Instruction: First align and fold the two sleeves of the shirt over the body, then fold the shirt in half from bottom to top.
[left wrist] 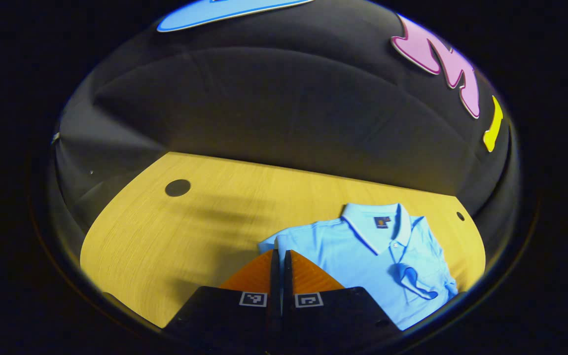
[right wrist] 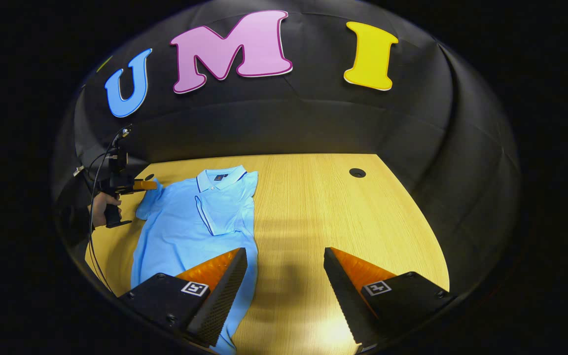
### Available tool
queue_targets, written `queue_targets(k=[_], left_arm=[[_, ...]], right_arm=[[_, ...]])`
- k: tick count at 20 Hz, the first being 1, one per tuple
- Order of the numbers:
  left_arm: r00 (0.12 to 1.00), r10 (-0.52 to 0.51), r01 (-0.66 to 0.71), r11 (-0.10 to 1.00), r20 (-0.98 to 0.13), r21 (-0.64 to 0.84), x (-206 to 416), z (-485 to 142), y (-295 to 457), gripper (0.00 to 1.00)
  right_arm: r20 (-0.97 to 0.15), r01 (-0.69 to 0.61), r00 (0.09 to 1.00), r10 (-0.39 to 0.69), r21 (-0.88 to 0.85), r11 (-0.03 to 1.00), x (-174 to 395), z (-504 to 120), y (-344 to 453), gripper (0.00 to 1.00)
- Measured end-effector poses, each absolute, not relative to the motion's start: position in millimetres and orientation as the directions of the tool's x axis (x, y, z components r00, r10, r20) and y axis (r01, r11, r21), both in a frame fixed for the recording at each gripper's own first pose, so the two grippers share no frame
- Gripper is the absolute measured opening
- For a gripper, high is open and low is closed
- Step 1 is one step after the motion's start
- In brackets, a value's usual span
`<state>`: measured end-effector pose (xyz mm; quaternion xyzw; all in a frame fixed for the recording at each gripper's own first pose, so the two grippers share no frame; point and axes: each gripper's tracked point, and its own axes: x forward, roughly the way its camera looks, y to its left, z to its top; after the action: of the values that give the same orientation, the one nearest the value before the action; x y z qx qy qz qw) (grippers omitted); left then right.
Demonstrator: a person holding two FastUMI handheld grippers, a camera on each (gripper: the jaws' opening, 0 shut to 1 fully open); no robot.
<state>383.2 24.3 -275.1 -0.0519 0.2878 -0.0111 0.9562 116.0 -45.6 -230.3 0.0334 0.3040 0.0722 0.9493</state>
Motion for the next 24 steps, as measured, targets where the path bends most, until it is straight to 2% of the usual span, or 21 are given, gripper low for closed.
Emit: queue_targets(k=[3, 7, 10, 13, 14, 18, 19, 20, 22, 24], left_arm=[[0.844, -0.099, 0.046, 0.992, -0.528, -0.113, 383, -257, -9, 0.06], [0.835, -0.209, 0.112, 0.97, -0.51, -0.215, 375, -246, -69, 0.06], [0.799, -0.317, 0.198, 0.941, -0.51, -0.274, 364, -248, -123, 0.06], [0.759, -0.354, 0.233, 0.931, -0.546, -0.281, 352, -262, -159, 0.07], [0.742, -0.373, 0.241, 0.924, -0.557, -0.299, 343, -264, -169, 0.03], [0.716, -0.447, 0.317, 0.893, -0.536, -0.32, 314, -257, -188, 0.76], [0.716, -0.45, 0.338, 0.892, -0.534, -0.299, 304, -254, -184, 0.82], [0.721, -0.441, 0.353, 0.897, -0.534, -0.265, 293, -248, -176, 0.92], [0.744, -0.409, 0.354, 0.912, -0.528, -0.208, 272, -237, -155, 0.98], [0.766, -0.389, 0.339, 0.921, -0.511, -0.192, 246, -220, -135, 0.98]], right_arm=[[-0.572, -0.115, 0.804, 0.163, 0.119, 0.986, 113, -231, -46, 0.98], [-0.566, -0.112, 0.806, 0.17, 0.136, 0.984, 111, -226, -46, 0.98], [-0.565, -0.114, 0.807, 0.172, 0.137, 0.984, 108, -226, -46, 0.98], [-0.562, -0.115, 0.809, 0.173, 0.137, 0.984, 103, -226, -45, 0.97], [-0.564, -0.113, 0.808, 0.172, 0.139, 0.984, 100, -228, -44, 0.98], [-0.574, -0.116, 0.8, 0.174, 0.136, 0.984, 89, -236, -32, 0.99], [-0.576, -0.124, 0.797, 0.18, 0.135, 0.983, 86, -237, -27, 0.99], [-0.579, -0.136, 0.793, 0.188, 0.133, 0.982, 81, -238, -19, 0.99], [-0.581, -0.154, 0.788, 0.202, 0.131, 0.979, 71, -239, -7, 0.99], [-0.585, -0.168, 0.78, 0.22, 0.143, 0.975, 59, -239, 6, 0.99]])
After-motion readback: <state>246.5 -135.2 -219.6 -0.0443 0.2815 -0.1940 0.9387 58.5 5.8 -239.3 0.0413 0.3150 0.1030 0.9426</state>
